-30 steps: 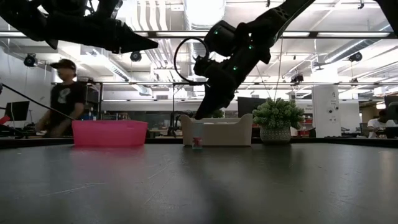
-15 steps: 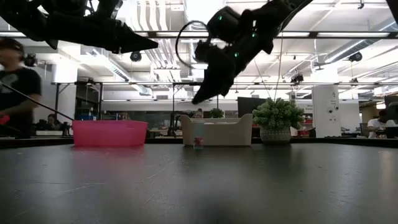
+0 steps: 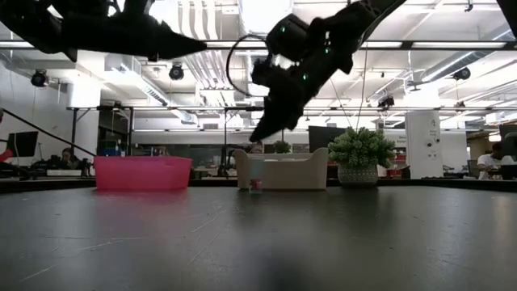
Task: Pick and place medicine bottles into bin by pill shape (circle, oval)
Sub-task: Put the blue capsule bottle into the white bin
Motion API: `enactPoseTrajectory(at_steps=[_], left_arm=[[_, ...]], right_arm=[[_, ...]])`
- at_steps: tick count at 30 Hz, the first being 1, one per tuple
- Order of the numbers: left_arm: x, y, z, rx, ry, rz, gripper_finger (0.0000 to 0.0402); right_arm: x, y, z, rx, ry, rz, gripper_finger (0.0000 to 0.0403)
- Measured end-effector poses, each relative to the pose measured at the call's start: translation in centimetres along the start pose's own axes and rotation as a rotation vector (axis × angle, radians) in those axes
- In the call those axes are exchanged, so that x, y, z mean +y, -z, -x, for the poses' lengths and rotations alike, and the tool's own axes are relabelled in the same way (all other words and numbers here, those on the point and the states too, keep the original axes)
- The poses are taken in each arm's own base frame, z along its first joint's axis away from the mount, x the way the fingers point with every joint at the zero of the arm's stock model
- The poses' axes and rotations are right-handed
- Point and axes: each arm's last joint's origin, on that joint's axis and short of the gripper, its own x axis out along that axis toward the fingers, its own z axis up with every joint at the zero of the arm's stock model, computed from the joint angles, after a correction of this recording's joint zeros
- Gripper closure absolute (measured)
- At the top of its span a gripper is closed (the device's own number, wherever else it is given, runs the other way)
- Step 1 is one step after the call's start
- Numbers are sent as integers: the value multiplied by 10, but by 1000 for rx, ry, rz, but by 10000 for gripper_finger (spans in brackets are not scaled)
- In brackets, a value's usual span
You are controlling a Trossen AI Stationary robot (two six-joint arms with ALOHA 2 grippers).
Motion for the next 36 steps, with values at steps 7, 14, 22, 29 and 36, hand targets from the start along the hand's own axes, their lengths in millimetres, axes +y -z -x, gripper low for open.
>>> enactPoseTrajectory(at_steps=[7,14,22,29,36], left_arm=[[5,-12,2,-111,-50,-42,207],[5,-12,2,-108,-50,-54,207],[4,-9,2,-82,-38,-69,207],[4,-9,1,-82,-38,-70,207],[3,-8,1,-80,-36,-70,207]], right_arm=[[1,-14,11,-34,3,7,393],[3,-24,20,25,-3,16,337],[8,-21,22,103,37,89,205],[10,-12,8,142,24,121,161],[6,-7,-12,136,39,117,172]])
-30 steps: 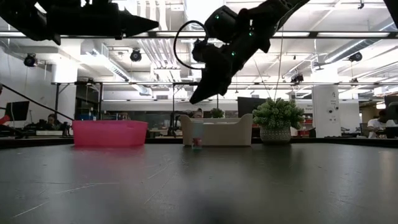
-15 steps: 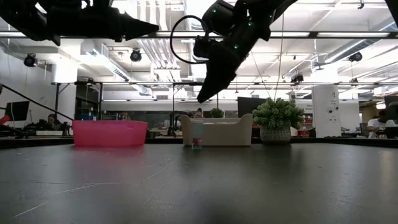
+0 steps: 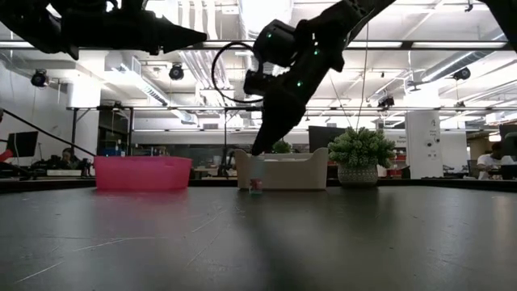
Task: Pick and place medicine bottles into bin by pill shape (circle, oval)
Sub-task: Put the blue capsule bottle into the white bin
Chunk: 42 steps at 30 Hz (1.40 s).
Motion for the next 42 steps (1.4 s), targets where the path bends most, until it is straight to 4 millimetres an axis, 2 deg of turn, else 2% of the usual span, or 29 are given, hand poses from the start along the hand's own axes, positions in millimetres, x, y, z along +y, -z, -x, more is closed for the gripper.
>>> enactPoseTrajectory(at_steps=[6,11,15,24,29,32,36,42], left_arm=[[0,0,0,1,1,0,207],[0,0,0,1,1,0,207],[0,0,0,1,1,0,207],[0,0,0,1,1,-1,207],[0,0,0,1,1,-1,207],[0,0,0,1,1,-1,207],[0,0,0,2,1,-1,207],[0,0,0,2,1,-1,207]], right_arm=[[-3,6,-17,43,32,5,175],[-3,6,-19,42,33,9,184],[-3,5,-17,32,35,5,208],[-3,4,-16,30,35,-5,290],[-3,3,-15,33,35,-9,291],[-4,-7,-7,22,37,-20,281],[-12,-28,16,-6,50,-22,281],[-42,-45,51,-68,112,-61,284]])
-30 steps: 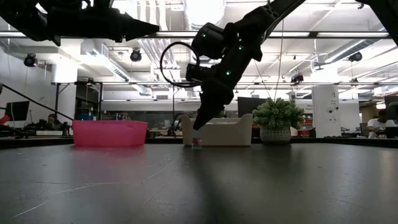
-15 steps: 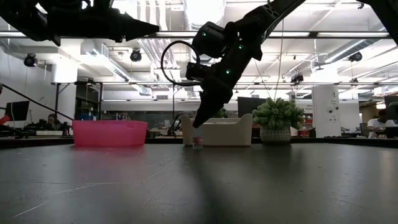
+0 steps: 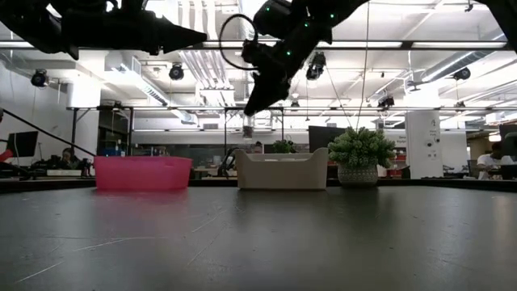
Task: Pick and place medicine bottles into bin by pill shape (circle, oval)
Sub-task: Put the blue capsule bottle into the white bin
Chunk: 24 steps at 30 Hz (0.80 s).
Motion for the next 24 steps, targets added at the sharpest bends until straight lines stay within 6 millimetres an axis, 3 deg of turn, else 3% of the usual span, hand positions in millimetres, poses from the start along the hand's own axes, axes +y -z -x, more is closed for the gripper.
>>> enactPoseTrajectory(at_steps=[4,9,24], left_arm=[[0,0,0,1,1,0,207],[0,0,0,2,1,0,207],[0,0,0,4,2,-4,207]], right_arm=[[-31,4,7,-2,55,-65,279],[-56,18,-1,30,92,-127,284],[-61,47,-52,106,109,-139,283]])
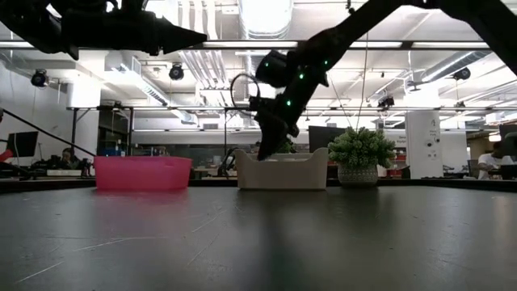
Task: Pick and place medicine bottles into bin by pill shape (circle, oval)
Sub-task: Put the blue capsule bottle into the white bin, then put the pink tablet bottle into the pink bin
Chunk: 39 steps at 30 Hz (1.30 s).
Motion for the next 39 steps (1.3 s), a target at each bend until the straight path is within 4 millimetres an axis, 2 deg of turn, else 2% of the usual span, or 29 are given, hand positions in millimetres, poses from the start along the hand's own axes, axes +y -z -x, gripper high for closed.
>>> enactPoseTrajectory(at_steps=[6,16,20,25,32,39], left_arm=[[0,0,0,3,2,-1,207],[0,0,0,3,2,-1,207],[0,0,0,4,1,-1,207],[0,0,0,3,1,-1,207],[0,0,0,3,1,0,207],[0,0,0,2,1,1,207]], right_arm=[[1,5,-11,29,-5,5,278],[1,5,-11,30,-6,1,222],[1,3,-4,20,-5,1,207],[0,-4,14,-11,-1,-8,206],[4,-9,56,-13,-7,-66,211],[29,-5,105,55,-48,-131,214]])
